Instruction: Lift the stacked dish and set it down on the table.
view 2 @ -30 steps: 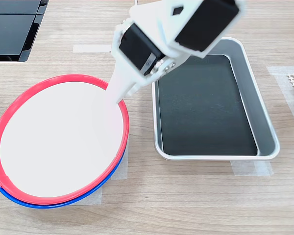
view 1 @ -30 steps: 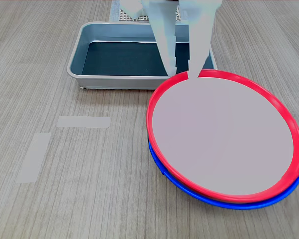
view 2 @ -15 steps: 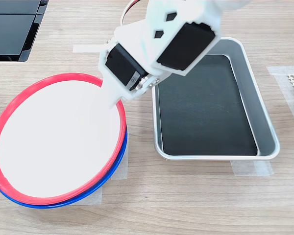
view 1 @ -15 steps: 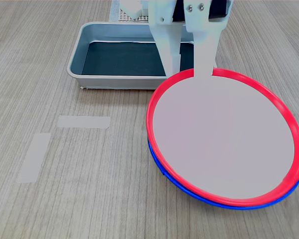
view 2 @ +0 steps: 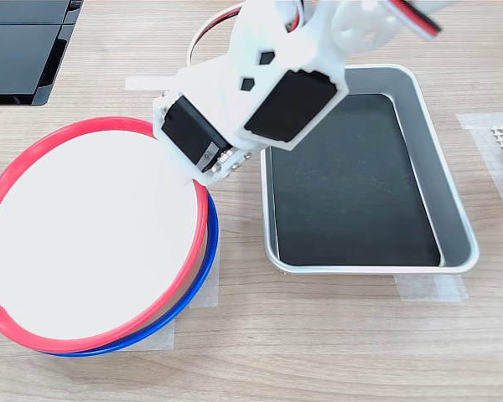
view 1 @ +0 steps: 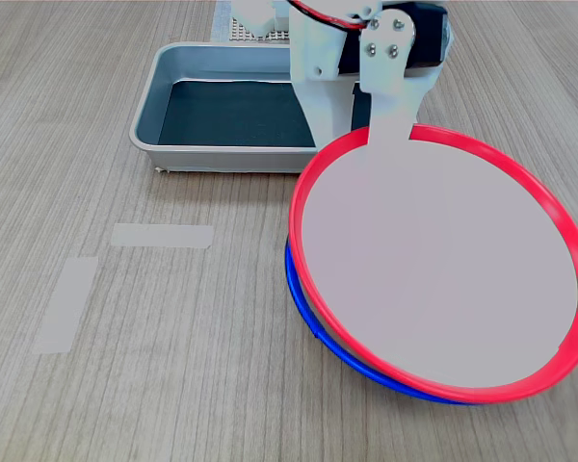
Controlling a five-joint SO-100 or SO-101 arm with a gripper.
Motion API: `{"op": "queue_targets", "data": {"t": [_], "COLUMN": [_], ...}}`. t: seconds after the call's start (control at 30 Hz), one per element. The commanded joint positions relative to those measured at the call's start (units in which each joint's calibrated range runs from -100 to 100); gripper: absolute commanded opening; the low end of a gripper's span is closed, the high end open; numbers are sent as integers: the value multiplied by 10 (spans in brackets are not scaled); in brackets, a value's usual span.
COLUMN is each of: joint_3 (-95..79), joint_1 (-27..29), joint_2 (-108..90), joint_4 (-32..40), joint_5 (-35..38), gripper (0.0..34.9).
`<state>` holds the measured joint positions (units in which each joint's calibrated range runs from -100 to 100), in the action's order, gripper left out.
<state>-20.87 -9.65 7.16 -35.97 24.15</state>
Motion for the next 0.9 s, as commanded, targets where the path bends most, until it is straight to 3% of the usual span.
{"op": "queue_targets", "data": {"t": [0.0,0.5,0.7,0.87], "joint_3": [11,-101,-148,-180], "joint_1": [-4,-3,45,120], "joint_2": [-17,-185,-239,-263], "joint_4": [5,92,137,162], "joint_5": [1,-71,-91,-98], "gripper": [3,0,0,0]}}
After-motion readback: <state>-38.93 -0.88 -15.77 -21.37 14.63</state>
